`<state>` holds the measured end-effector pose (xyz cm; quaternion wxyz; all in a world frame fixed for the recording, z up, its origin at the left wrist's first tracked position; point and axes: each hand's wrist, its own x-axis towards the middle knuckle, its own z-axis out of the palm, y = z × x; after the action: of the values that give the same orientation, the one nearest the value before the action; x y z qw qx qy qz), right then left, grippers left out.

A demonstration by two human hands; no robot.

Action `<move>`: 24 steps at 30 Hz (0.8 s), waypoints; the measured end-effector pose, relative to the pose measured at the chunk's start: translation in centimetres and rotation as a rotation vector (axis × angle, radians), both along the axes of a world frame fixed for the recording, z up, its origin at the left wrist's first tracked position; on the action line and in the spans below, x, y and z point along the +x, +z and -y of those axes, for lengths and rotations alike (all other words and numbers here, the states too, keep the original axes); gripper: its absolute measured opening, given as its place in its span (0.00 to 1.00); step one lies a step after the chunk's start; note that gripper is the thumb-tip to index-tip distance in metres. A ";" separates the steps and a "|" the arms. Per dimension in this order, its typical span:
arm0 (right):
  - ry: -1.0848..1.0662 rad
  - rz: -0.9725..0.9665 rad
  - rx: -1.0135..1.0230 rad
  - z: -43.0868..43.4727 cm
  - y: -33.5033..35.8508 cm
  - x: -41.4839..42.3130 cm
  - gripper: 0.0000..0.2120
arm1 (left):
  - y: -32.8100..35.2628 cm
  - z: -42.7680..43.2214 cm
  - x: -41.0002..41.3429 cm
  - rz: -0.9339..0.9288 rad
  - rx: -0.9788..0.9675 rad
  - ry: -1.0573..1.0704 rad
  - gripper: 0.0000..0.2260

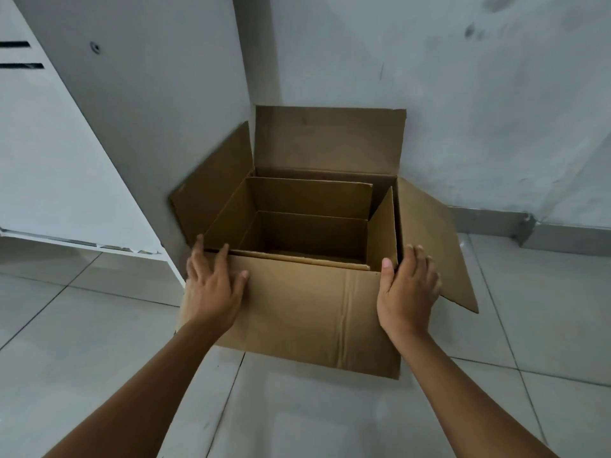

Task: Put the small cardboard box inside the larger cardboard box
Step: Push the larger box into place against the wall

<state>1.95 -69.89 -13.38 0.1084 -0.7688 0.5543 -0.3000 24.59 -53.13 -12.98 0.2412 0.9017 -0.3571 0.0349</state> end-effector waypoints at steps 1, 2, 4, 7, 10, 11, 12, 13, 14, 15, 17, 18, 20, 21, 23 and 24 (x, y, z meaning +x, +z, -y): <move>0.002 -0.010 -0.013 0.1 0.0 0.1 0.24 | -0.4 0.1 0.5 0.026 0.036 -0.039 0.30; 0.017 -0.030 -0.029 0.3 0.0 0.0 0.25 | -0.9 0.1 1.0 0.048 0.055 -0.073 0.31; 0.088 -0.077 -0.067 0.7 0.0 -0.7 0.28 | -1.8 0.2 2.1 0.102 0.061 -0.125 0.35; 0.187 -0.100 -0.101 1.4 0.0 -1.6 0.31 | -2.6 0.7 3.0 0.149 0.061 -0.161 0.37; 0.201 -0.090 -0.094 2.3 0.2 -1.2 0.32 | -2.8 1.8 3.6 0.125 0.055 -0.189 0.38; 0.202 -0.094 -0.088 2.6 0.4 -1.0 0.33 | -2.6 2.3 3.8 0.120 0.058 -0.198 0.38; 0.204 -0.101 -0.082 3.1 0.4 -0.7 0.34 | -2.5 2.8 4.0 0.119 0.064 -0.203 0.37; 0.208 -0.111 -0.075 3.5 0.5 -0.5 0.34 | -2.4 3.3 4.2 0.120 0.071 -0.201 0.35; 0.213 -0.121 -0.070 4.0 0.5 -0.4 0.34 | -2.3 3.8 4.4 0.123 0.080 -0.196 0.34; 0.215 -0.128 -0.066 4.4 0.4 -0.2 0.33 | -2.4 4.2 4.6 0.126 0.088 -0.193 0.33; 0.214 -0.144 -0.057 5.2 0.4 0.1 0.31 | -2.4 5.0 4.9 0.125 0.100 -0.188 0.31; 0.215 -0.151 -0.053 5.5 0.3 0.2 0.31 | -2.4 5.3 5.1 0.125 0.103 -0.185 0.30; 0.221 -0.161 -0.043 6.3 0.4 0.5 0.31 | -2.4 6.1 5.6 0.126 0.096 -0.186 0.30; 0.224 -0.161 -0.035 6.5 0.5 0.6 0.31 | -2.3 6.3 5.7 0.127 0.094 -0.191 0.31; 0.227 -0.159 -0.018 7.3 0.5 0.9 0.31 | -2.4 7.0 6.1 0.135 0.083 -0.205 0.32; 0.231 -0.158 -0.010 7.6 0.5 1.0 0.31 | -2.4 7.3 6.2 0.134 0.082 -0.210 0.33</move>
<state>2.92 -77.51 -12.83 0.0943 -0.8492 0.4674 -0.2269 30.83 -60.45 -15.35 0.1823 0.8642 -0.4658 0.0550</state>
